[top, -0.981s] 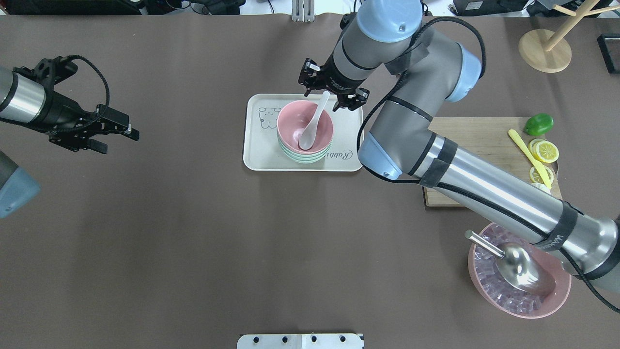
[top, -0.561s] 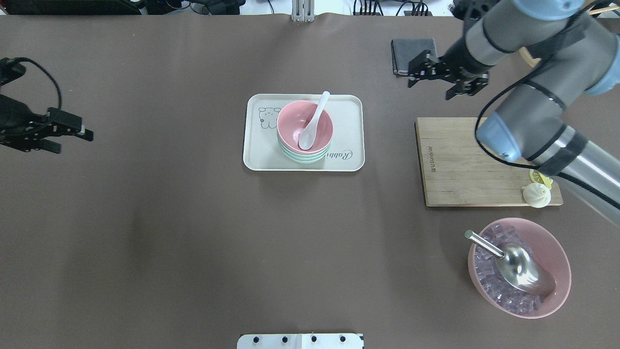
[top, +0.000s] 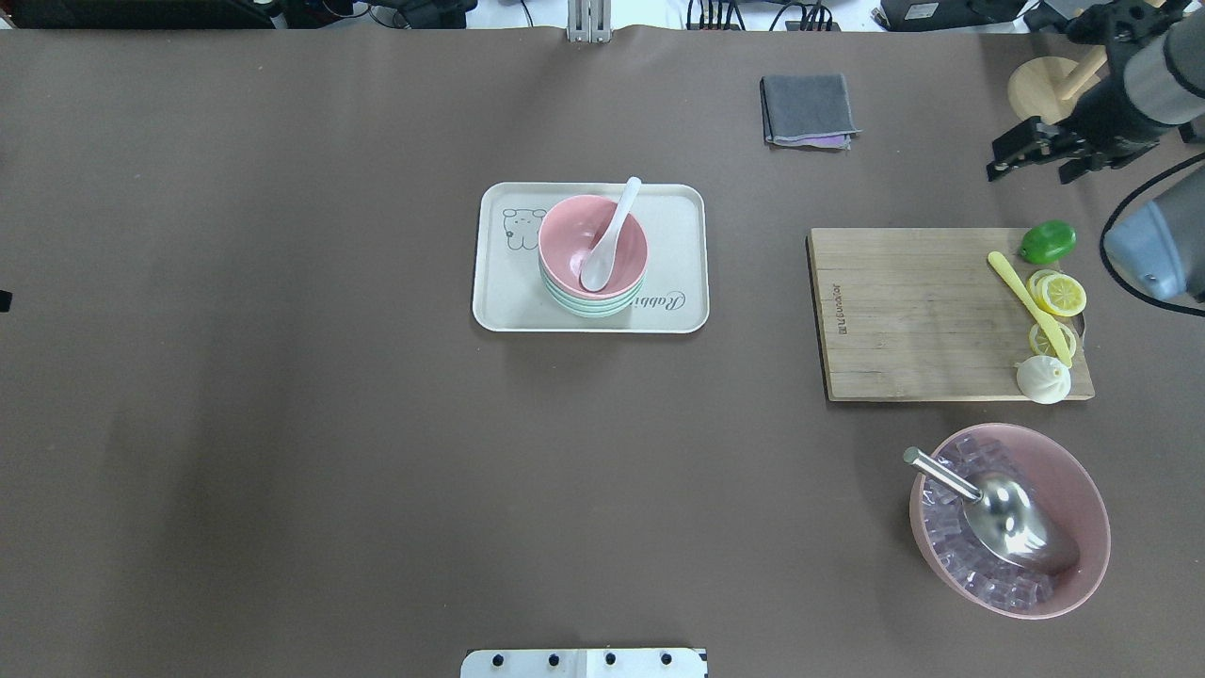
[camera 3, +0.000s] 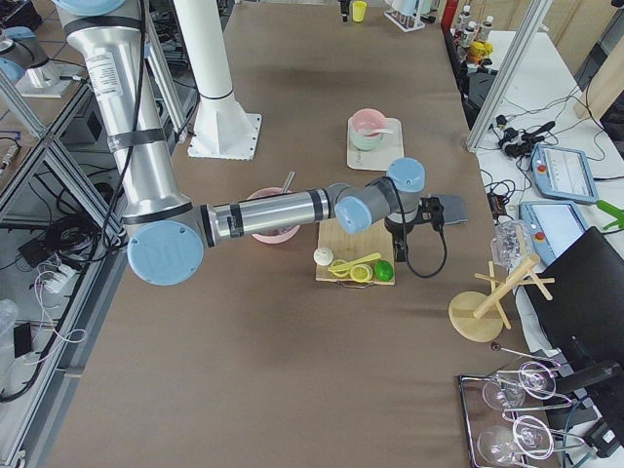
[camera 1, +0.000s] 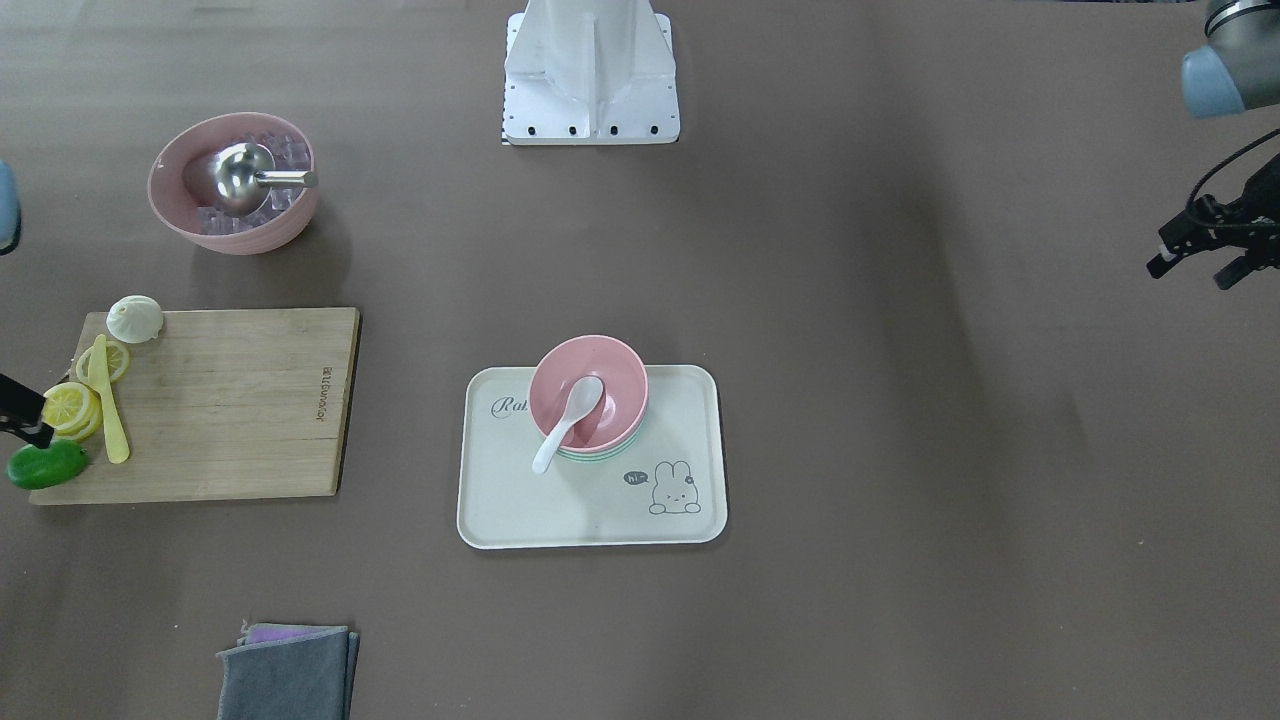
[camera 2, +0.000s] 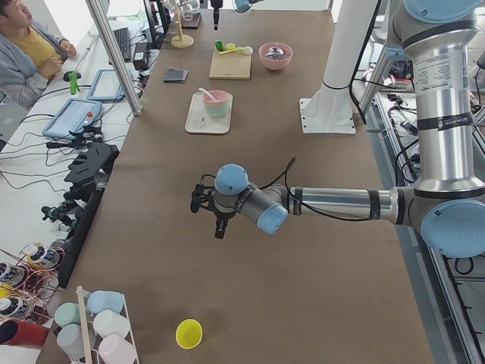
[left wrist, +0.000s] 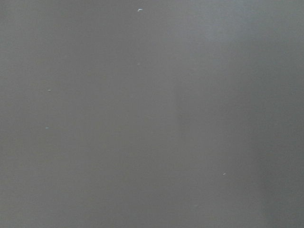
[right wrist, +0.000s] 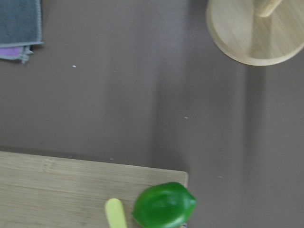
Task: Stack pink bowl on green and place spoon
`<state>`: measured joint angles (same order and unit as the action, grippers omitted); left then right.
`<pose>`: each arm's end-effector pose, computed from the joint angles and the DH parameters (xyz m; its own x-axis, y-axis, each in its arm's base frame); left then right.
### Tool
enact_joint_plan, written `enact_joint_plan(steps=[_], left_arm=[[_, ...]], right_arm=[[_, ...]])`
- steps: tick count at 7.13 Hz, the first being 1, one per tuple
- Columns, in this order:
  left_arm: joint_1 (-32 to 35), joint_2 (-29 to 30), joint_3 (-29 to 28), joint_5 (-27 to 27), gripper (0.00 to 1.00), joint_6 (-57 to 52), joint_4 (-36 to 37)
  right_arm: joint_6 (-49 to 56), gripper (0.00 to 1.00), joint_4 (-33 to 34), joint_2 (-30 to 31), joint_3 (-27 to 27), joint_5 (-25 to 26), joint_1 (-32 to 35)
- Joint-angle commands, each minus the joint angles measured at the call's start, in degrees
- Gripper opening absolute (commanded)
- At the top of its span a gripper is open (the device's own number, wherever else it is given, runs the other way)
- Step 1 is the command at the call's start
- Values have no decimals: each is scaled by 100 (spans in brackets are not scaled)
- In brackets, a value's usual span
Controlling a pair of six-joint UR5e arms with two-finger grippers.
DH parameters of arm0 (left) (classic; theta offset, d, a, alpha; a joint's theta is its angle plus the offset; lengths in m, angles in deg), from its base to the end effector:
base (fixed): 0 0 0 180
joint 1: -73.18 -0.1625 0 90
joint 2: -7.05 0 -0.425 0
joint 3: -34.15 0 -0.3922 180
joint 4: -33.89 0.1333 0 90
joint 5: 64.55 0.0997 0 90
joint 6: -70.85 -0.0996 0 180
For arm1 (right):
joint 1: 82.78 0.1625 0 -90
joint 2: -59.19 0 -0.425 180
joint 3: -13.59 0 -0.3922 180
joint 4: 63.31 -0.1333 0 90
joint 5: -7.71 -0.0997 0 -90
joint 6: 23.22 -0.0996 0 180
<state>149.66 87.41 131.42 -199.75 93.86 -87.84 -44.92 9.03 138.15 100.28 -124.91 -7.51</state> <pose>0.0424 -0.4444 0.6100 0.6354 0.1317 -0.7609 0.0485 0.9766 0.2095 -0.0867 -0.5888 0.5503 0.6776 -0.1117 0.7269 -0.0224 0.9848 0.1722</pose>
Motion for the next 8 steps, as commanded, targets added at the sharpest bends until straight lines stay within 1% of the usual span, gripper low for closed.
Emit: enact_joint_plan(steps=[1, 2, 3, 4, 5, 6, 8], left_arm=[[619, 119, 38, 134, 98, -1198, 1339], [658, 321, 55, 125, 98, -1455, 1954], [745, 610, 99, 125, 98, -1457, 2526], [746, 630, 30, 134, 98, -1536, 2636], [772, 543, 3, 134, 98, -1911, 2637], [851, 247, -23, 125, 98, -2149, 2594], [991, 130, -41, 64, 98, -2108, 2602]], right_arm=[[1097, 100, 18, 286, -239, -98, 610], [1133, 100, 18, 304, -249, -98, 646], [1134, 100, 18, 295, -249, -89, 655], [1142, 100, 18, 330, -275, -54, 655], [1317, 100, 61, 322, -345, -45, 664], [1440, 100, 236, 278, -354, -63, 690], [1450, 100, 325, 269, -346, -54, 699]])
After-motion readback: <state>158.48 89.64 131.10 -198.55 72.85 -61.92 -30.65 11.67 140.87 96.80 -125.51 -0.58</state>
